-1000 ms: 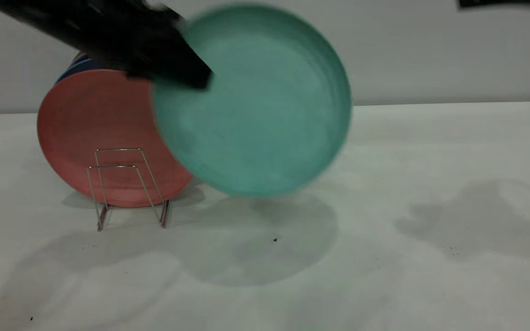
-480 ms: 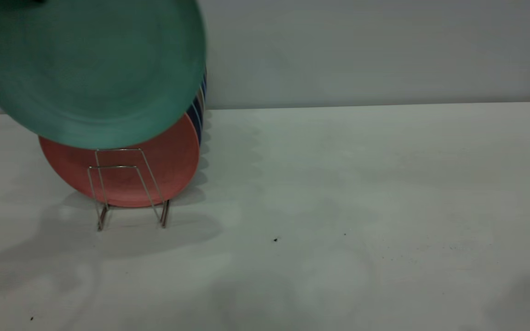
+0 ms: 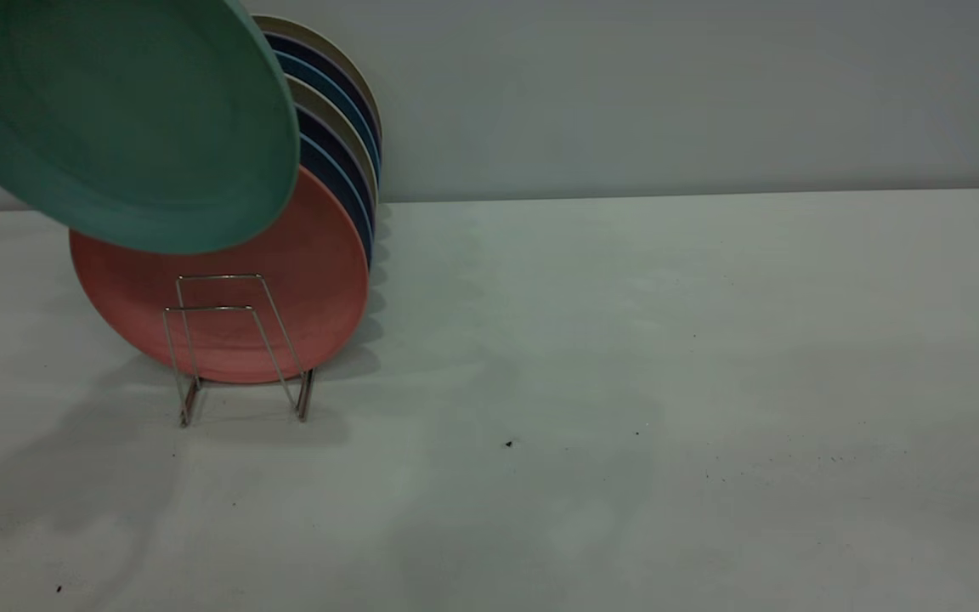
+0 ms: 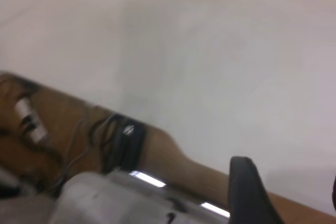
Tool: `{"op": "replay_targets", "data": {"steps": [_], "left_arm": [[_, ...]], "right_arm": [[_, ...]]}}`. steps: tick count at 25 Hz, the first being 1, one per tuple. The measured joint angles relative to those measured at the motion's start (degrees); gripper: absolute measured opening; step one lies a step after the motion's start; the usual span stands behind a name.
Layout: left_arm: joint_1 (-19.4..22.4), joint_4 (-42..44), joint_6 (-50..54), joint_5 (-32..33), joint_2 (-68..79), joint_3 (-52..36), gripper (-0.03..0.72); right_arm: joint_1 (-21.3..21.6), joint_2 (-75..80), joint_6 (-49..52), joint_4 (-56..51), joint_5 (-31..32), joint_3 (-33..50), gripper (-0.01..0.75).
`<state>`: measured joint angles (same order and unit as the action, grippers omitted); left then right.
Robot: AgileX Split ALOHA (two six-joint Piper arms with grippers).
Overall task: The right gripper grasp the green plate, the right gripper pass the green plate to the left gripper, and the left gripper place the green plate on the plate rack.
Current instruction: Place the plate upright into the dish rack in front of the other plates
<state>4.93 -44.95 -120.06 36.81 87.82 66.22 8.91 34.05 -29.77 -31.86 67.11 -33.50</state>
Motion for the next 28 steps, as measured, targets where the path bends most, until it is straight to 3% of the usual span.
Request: {"op": "replay_targets", "data": {"steps": [9,28], "left_arm": [[0.0,0.0,-0.3,-3.2,5.9,0.0,0.099],[0.0,-0.5,0.9,-5.9,13.2,0.0,0.099]], "right_arm": [[0.0,-19.6,13.1,16.0,1.0,3.7,0.405],[0.0,-25.0,14.4,19.5,2.9,4.1,0.405]]}}
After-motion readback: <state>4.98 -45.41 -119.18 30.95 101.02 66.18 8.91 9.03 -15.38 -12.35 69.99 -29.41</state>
